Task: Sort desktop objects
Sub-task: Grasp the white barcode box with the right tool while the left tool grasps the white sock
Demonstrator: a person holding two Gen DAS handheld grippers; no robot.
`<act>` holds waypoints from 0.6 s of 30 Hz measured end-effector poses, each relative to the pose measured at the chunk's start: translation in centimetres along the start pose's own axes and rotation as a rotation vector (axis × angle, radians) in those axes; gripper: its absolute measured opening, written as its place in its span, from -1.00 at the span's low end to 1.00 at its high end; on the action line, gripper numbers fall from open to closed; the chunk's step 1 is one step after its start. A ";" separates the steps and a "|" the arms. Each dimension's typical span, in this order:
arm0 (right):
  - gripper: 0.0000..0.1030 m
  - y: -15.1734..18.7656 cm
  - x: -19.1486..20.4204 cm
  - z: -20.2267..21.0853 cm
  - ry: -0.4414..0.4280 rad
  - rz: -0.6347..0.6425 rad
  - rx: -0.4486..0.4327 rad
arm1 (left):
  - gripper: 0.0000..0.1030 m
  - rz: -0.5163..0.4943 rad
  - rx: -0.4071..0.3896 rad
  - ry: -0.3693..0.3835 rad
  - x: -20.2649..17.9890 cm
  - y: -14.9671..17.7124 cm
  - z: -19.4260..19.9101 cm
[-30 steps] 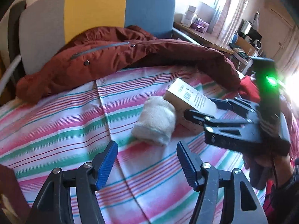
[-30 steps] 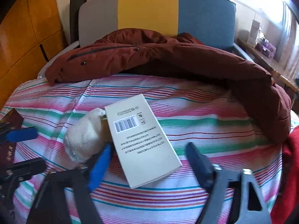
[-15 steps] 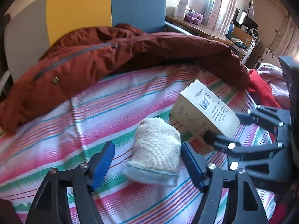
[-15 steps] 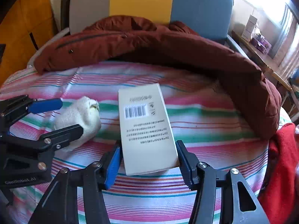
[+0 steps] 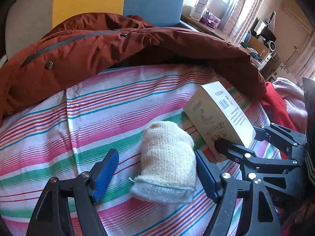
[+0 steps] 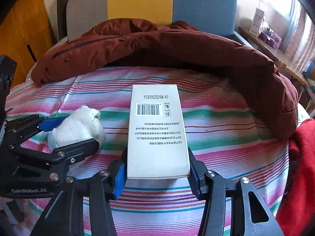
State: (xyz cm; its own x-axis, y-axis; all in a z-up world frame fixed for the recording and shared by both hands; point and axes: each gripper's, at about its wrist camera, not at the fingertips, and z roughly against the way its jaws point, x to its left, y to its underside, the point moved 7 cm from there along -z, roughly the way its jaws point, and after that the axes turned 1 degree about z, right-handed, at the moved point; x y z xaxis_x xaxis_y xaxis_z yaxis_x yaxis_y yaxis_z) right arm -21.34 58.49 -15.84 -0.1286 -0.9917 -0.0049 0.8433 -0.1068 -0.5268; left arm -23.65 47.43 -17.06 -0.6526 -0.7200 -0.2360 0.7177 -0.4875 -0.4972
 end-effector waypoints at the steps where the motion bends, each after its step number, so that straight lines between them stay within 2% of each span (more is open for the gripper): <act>1: 0.03 0.0 -0.1 -0.1 -0.002 -0.005 -0.001 | 0.56 -0.003 -0.002 -0.003 0.0 0.1 0.0; 4: 0.05 0.0 -0.2 -0.2 -0.004 -0.016 -0.013 | 0.56 -0.007 -0.008 -0.010 -0.1 0.1 -0.1; 9: 0.21 0.1 -0.8 -0.7 -0.012 -0.053 -0.022 | 0.58 -0.009 -0.006 -0.014 -0.3 0.2 -0.1; 13: 0.23 0.1 -0.9 -0.9 -0.007 -0.063 -0.026 | 0.57 -0.016 0.001 -0.014 -0.4 0.2 -0.2; 14: 0.17 0.0 -0.8 -0.9 -0.009 -0.059 -0.026 | 0.57 -0.016 0.003 -0.018 -0.4 0.2 -0.2; 15: 0.03 0.0 -0.6 -0.9 -0.014 -0.053 -0.022 | 0.56 -0.016 0.005 -0.022 -0.4 0.3 -0.1; 18: 0.01 0.0 0.0 -0.9 -0.012 -0.020 -0.015 | 0.51 0.011 0.003 -0.026 -0.1 0.5 0.2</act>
State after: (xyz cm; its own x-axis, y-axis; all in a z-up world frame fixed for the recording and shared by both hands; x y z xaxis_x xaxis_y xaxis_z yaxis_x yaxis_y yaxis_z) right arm -21.78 58.51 -16.58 -0.1390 -0.9902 0.0155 0.8326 -0.1254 -0.5395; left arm -23.17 47.13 -17.12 -0.6379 -0.7381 -0.2198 0.7258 -0.4807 -0.4921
